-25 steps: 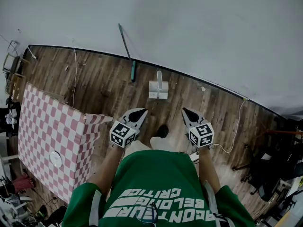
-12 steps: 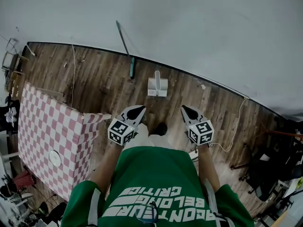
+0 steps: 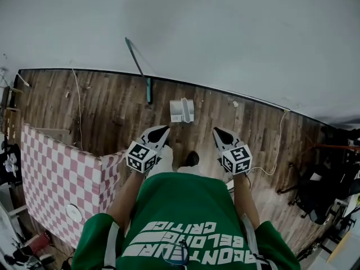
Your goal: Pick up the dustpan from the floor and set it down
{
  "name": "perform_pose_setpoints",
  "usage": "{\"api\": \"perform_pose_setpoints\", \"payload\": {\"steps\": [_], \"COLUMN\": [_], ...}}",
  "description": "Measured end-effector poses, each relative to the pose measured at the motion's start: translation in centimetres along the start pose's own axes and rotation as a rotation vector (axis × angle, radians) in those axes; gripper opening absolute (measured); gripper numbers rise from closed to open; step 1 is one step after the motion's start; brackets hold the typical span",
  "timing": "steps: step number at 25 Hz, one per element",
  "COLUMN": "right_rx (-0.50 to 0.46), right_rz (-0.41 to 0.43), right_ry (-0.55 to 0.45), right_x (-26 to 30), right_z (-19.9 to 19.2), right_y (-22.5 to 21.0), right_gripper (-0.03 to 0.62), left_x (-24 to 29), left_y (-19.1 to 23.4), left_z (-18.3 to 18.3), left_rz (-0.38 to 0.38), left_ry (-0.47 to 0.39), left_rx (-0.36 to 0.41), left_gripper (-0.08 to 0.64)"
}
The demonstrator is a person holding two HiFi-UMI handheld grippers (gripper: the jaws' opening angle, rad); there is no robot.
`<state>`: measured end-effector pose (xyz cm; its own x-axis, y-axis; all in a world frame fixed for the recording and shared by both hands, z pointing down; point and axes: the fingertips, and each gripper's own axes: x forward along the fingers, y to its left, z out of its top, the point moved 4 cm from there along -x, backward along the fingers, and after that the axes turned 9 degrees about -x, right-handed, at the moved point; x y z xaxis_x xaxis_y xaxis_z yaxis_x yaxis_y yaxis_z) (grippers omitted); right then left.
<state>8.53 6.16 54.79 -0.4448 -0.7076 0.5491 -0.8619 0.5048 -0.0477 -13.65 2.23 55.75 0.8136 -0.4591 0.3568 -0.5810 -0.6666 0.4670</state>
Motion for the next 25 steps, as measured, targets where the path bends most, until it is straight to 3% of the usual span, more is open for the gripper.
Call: {"api": "perform_pose_setpoints", "payload": {"steps": [7,12,17,25], "right_rx": [0.007,0.035,0.088,0.079], "right_rz": [-0.028,-0.029,-0.021,0.026], "right_ry": [0.01,0.044,0.062,0.123], "right_x": [2.1,6.0,7.3,10.6], "right_z": [0.9,2.4,1.4,0.9], "right_y": [-0.6,1.6,0.8,-0.6], "right_gripper": [0.006,0.006,0.006,0.008], "left_x": [2.3,1.0,2.0,2.9], "left_y": [2.3,6.5,7.0,8.0], "left_z": [1.7,2.8,2.4,1.6], "left_rz": [-0.055,-0.097,-0.129,-0.109], "left_ry": [0.007,0.013,0.026,0.055], "left_rx": [0.008,-0.017,-0.029,-0.048], "left_gripper": [0.003,0.003,0.003,0.003]}}
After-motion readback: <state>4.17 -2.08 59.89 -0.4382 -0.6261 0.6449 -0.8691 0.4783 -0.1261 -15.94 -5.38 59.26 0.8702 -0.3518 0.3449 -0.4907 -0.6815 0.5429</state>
